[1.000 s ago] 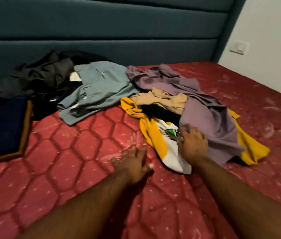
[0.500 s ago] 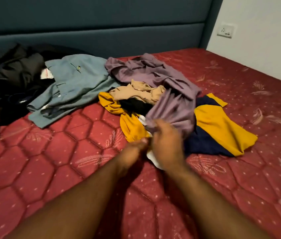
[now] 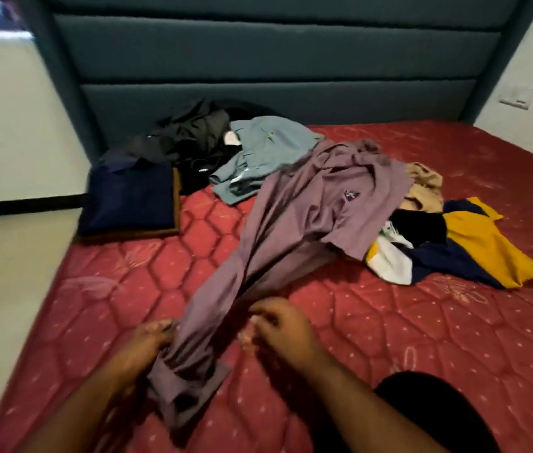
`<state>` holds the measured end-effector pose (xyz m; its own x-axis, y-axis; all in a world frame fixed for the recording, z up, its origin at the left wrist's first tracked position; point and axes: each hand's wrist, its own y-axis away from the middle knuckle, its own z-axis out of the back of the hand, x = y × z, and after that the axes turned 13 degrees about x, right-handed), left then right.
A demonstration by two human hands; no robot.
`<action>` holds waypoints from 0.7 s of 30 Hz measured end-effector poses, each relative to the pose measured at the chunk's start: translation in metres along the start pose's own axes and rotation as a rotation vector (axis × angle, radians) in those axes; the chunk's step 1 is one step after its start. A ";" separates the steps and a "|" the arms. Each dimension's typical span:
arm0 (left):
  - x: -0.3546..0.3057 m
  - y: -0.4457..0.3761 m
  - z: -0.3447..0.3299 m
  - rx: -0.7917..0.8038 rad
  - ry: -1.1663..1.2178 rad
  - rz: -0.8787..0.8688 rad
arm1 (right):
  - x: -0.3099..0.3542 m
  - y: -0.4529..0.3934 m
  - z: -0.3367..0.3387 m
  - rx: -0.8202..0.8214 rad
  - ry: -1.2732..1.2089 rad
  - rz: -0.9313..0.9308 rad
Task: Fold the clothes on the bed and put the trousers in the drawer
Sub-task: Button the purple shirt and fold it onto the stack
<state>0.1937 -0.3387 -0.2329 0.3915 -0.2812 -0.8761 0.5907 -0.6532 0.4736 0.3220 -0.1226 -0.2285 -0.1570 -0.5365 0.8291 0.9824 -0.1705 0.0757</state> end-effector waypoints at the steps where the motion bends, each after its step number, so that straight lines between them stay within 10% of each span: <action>1: 0.017 0.022 0.018 0.000 -0.047 0.066 | -0.006 -0.005 0.001 -0.108 0.066 0.002; 5: 0.090 0.112 0.084 -0.205 -0.078 0.288 | -0.025 -0.013 -0.018 0.030 0.403 -0.175; 10: 0.086 0.139 0.074 -0.737 -0.737 -0.022 | -0.020 -0.001 -0.060 0.048 0.692 -0.150; 14: 0.072 0.115 0.035 -0.304 -0.922 -0.579 | 0.030 0.027 -0.098 0.441 0.728 0.097; 17: 0.091 0.094 0.019 -0.021 -0.928 -0.479 | 0.051 0.055 -0.105 0.622 0.605 0.206; 21: 0.118 0.077 0.038 -0.074 -1.267 -0.258 | 0.038 0.056 -0.079 0.434 0.375 0.192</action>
<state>0.2590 -0.4493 -0.3033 -0.6518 -0.6463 -0.3968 0.6020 -0.7592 0.2475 0.3628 -0.2179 -0.2362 0.0797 -0.7927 0.6044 0.9357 0.2684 0.2287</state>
